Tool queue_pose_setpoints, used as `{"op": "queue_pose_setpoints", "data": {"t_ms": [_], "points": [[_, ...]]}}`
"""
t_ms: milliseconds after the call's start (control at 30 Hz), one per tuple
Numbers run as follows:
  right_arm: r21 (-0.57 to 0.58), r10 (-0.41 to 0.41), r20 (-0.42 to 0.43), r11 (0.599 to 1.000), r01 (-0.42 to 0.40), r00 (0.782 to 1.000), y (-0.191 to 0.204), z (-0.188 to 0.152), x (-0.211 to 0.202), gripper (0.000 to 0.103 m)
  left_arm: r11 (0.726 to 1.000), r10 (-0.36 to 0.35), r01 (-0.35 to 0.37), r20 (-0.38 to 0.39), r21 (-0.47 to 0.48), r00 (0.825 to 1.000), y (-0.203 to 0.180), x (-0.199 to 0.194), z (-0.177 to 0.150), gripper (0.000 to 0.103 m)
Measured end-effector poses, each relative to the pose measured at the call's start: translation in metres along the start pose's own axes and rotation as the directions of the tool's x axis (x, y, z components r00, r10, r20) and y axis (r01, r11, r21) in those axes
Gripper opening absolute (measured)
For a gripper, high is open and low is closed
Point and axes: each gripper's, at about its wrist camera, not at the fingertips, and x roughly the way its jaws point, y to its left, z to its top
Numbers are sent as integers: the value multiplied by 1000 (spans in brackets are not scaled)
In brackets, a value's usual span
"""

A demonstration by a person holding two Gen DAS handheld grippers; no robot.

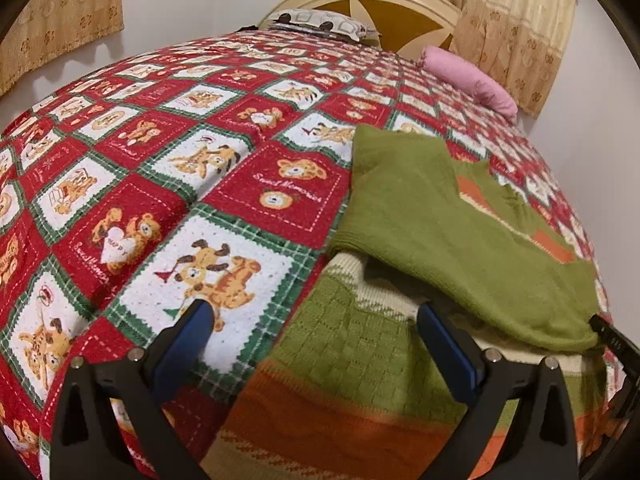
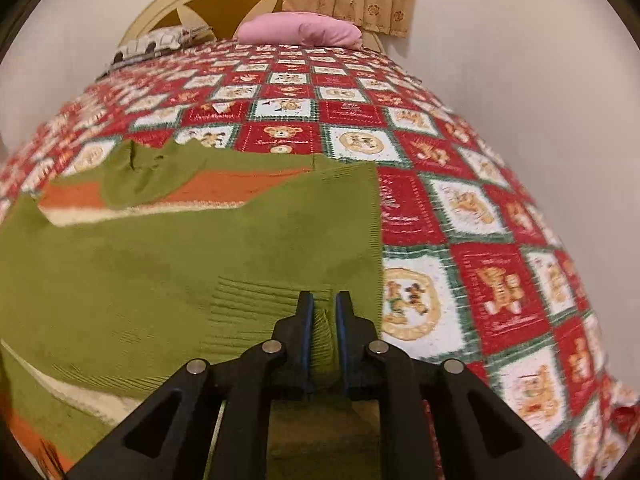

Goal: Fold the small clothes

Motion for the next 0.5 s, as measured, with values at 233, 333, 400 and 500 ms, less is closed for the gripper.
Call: {"op": "queue_pose_setpoints", "data": {"t_ms": [233,333,400,500], "points": [[82,10,123,996,-20,992,-19,-2,-52,16,978,55,-95,207,186,977,-31,-42,33,103],[33,144,119,988,-149,982,3,4,-54,16,980,58,-89,173,178,983,-46,-25,70,103],[5,190,114,981,-192,975,17,5,-51,16,981,77,-98,130,169,989,-57,0,94,103],[-45,186,86,982,-183,979,37,-3,-34,16,961,132,-145,69,237,989,-74,46,101,103]]}}
